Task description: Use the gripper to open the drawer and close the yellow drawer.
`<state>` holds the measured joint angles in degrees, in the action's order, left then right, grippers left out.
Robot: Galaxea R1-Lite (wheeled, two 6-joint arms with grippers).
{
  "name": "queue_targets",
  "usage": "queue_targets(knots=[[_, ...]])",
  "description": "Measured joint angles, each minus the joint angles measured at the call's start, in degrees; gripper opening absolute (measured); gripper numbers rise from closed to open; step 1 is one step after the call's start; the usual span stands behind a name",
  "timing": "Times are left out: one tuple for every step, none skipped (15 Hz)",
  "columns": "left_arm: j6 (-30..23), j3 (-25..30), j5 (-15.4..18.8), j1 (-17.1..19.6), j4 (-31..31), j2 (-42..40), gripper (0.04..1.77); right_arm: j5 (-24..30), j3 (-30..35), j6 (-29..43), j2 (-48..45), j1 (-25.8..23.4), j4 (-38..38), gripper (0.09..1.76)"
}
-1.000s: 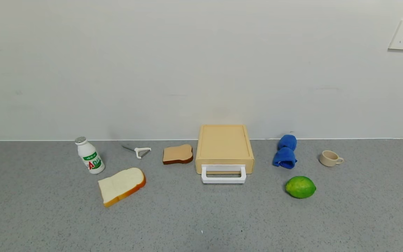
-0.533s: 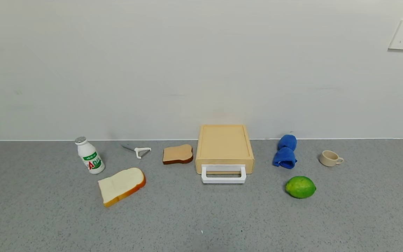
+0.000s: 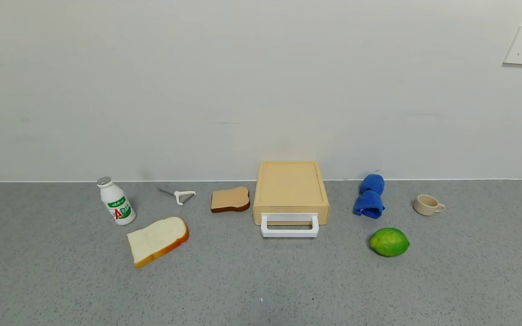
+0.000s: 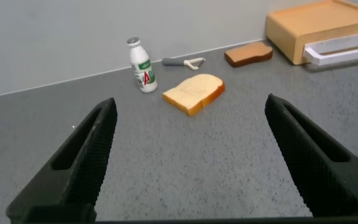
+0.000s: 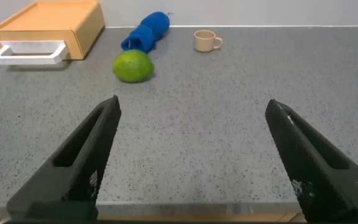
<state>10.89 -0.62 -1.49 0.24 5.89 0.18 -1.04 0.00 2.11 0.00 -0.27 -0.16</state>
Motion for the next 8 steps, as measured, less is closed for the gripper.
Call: queue_targets(knots=[[0.0,0.3,0.1,0.0,-1.7,0.0,1.72,0.0,0.0,0.0,0.0,0.0,0.0,1.71],[-0.5,0.5,0.3,0.0,-2.8,0.0,1.72,0.0,0.0,0.0,0.0,0.0,0.0,1.71],[-0.7,0.5,0.4,0.0,-2.8,-0.1,1.72,0.0,0.0,0.0,0.0,0.0,0.0,1.71],[-0.7,0.6,0.7,0.0,-2.9,-0.1,1.72,0.0,0.0,0.0,0.0,0.0,0.0,1.71],[-0.8,0.6,1.0,0.0,-3.0,-0.1,1.72,0.0,0.0,0.0,0.0,0.0,0.0,1.71],[-1.0,0.6,1.4,0.0,-3.1,-0.1,1.72,0.0,0.0,0.0,0.0,0.0,0.0,1.71],[-1.4,0.6,1.5,0.0,-3.1,-0.1,1.72,0.0,0.0,0.0,0.0,0.0,0.0,1.71],[-2.1,0.6,1.5,0.0,-3.1,-0.1,1.72,0.0,0.0,0.0,0.0,0.0,0.0,1.71]])
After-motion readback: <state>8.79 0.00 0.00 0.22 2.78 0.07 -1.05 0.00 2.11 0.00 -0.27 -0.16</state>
